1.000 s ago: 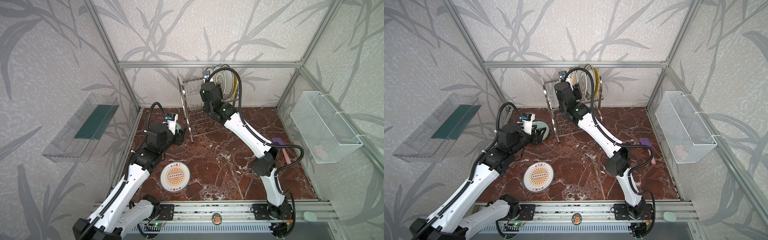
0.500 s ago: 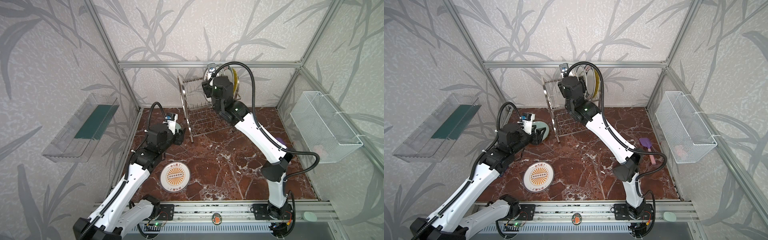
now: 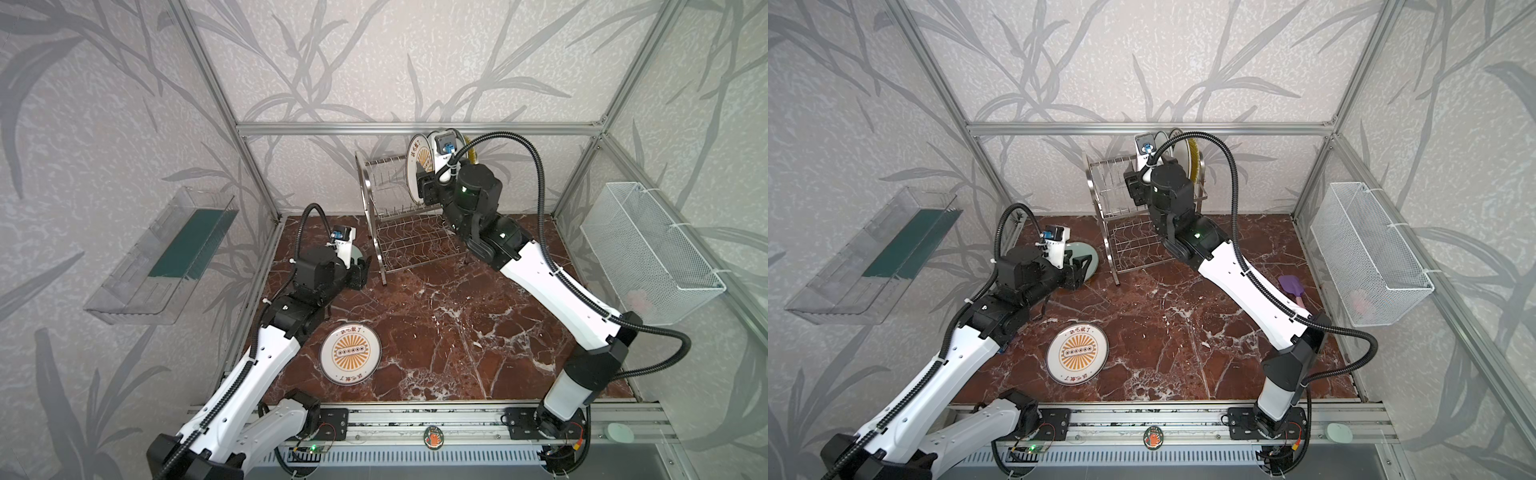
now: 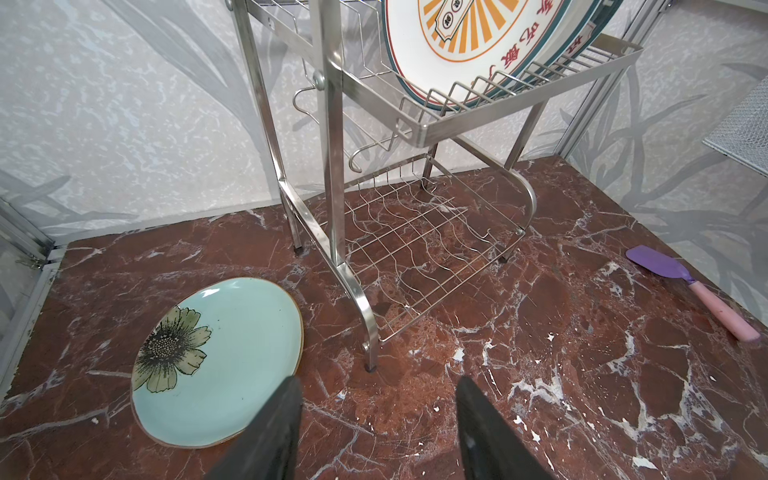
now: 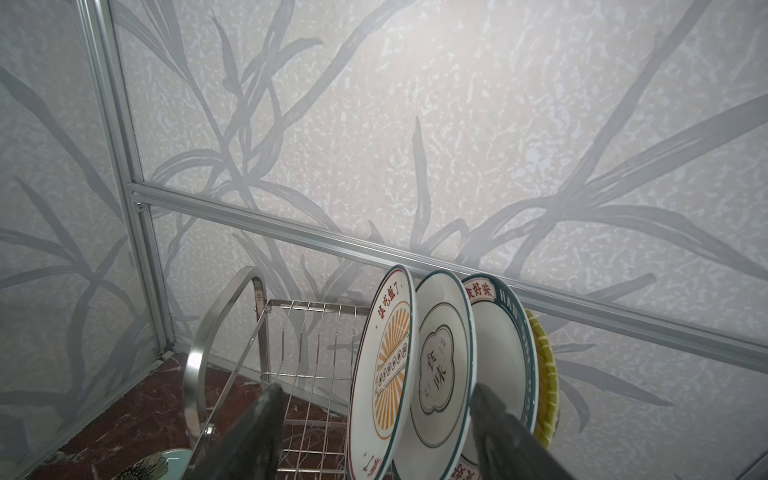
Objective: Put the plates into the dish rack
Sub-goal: 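Open the right gripper and lift it up off the racked sunburst plate, then withdraw the right gripper from the rack and lower it toward the table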
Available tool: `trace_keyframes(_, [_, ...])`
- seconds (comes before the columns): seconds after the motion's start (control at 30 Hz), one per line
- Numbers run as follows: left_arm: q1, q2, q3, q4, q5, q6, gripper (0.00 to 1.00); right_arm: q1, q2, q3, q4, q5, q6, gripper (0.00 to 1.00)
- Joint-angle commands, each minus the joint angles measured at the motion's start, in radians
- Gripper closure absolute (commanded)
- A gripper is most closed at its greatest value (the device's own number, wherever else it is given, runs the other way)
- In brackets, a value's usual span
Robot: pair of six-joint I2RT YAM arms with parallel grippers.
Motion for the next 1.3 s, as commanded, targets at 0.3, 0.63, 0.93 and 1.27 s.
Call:
trace_keyframes(0.3, [0.004,0.000,0.010,-0.003,-0.001,0.017,0.42,-0.061,-0.150,-0.118,0.045,-0.154,0.096,0.31])
trace_keyframes(0.63, [0.003,0.022,0.035,-0.061,0.030,-0.010,0.43,-0.155,-0.229,-0.251,-0.007,-0.364,0.221,0.31])
trace_keyframes(0.93, [0.000,0.098,0.121,-0.235,0.087,-0.032,0.43,-0.218,-0.307,-0.390,-0.049,-0.574,0.280,0.33])
trace_keyframes(1.27, [-0.001,0.061,0.027,-0.244,0.061,-0.187,0.43,-0.216,-0.387,-0.647,0.041,-0.591,0.375,0.39])
